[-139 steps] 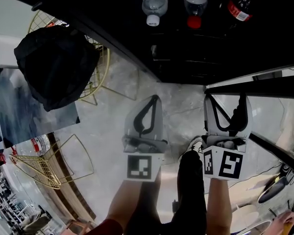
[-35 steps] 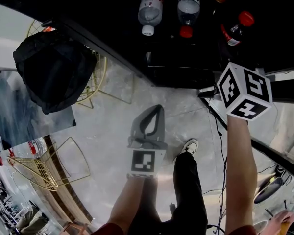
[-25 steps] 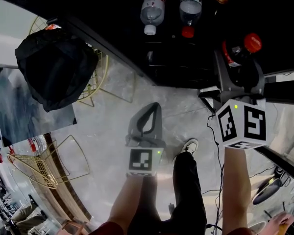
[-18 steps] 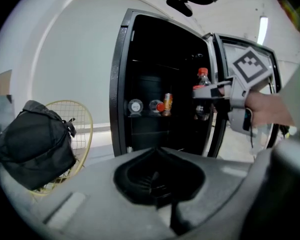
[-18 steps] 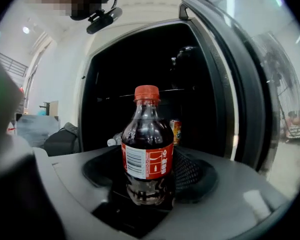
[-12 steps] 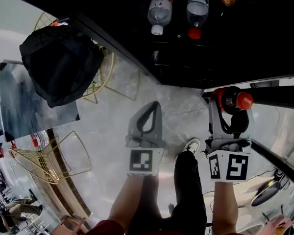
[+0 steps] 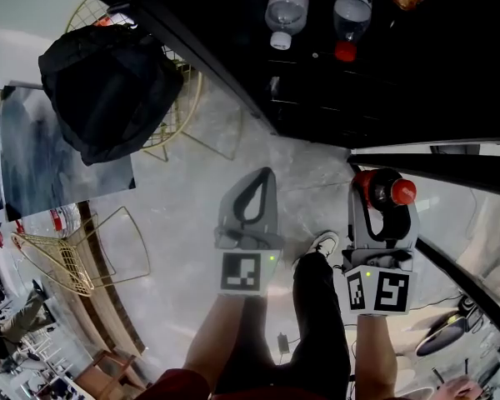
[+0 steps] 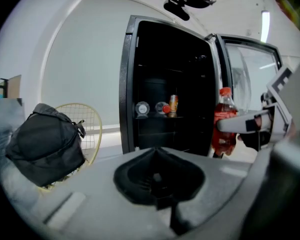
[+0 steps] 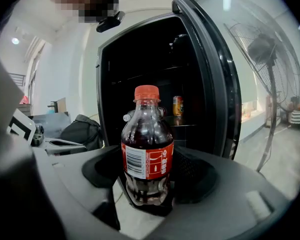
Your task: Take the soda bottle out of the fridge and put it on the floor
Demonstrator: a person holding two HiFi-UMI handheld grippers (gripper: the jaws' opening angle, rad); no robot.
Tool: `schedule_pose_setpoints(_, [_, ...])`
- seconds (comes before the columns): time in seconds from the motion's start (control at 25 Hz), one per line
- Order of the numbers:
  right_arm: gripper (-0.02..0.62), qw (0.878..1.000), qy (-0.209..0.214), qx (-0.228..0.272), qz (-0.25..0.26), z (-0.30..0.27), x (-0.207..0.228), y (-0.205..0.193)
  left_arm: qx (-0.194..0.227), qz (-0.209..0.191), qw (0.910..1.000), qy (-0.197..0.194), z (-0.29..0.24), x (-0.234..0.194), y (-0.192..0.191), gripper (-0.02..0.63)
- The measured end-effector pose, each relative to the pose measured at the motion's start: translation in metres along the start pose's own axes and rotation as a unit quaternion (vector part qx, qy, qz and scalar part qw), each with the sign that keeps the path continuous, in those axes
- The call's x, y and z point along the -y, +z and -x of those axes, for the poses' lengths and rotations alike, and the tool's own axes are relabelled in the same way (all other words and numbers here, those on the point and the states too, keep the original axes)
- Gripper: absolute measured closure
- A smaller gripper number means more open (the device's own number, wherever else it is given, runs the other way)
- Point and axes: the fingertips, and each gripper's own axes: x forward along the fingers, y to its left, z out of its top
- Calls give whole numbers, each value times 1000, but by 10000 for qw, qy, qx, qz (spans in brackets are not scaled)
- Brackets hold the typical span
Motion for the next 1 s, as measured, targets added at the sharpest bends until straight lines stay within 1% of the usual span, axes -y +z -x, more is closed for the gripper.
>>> schedule_pose_setpoints(0.24, [296, 9988, 403, -262, 96, 5, -14, -27, 70, 90, 9994, 324, 8, -5, -6, 606])
schedule_pose_setpoints(0.4, [296, 9966, 716, -405, 67, 7, -27, -47, 100, 165, 9983, 553, 20, -11, -16, 606])
schedule_pose_setpoints(0.56, [296, 9925, 1051, -563, 261, 5, -48, -66, 148, -111, 9983, 560, 28, -13, -28, 606])
schedule_pose_setpoints(0.64, [296, 9909, 1139, -658, 300, 4, -58, -77, 104, -89, 9985, 536, 34, -16, -38, 605])
schedule_pose_setpoints(0.76, [296, 9902, 1179, -706, 261, -1, -77, -92, 1, -58, 9984, 555, 48, -34, -56, 605])
schedule_pose_setpoints(0.88, [296, 9898, 1199, -693, 321, -6, -102, -106, -18, 31, 9980, 631, 64, -62, -76, 606])
schedule_pose_setpoints(1.0, [296, 9898, 1215, -679, 306, -14, -126, -121, -95, 9, 9976, 687, 78, -91, -97, 606])
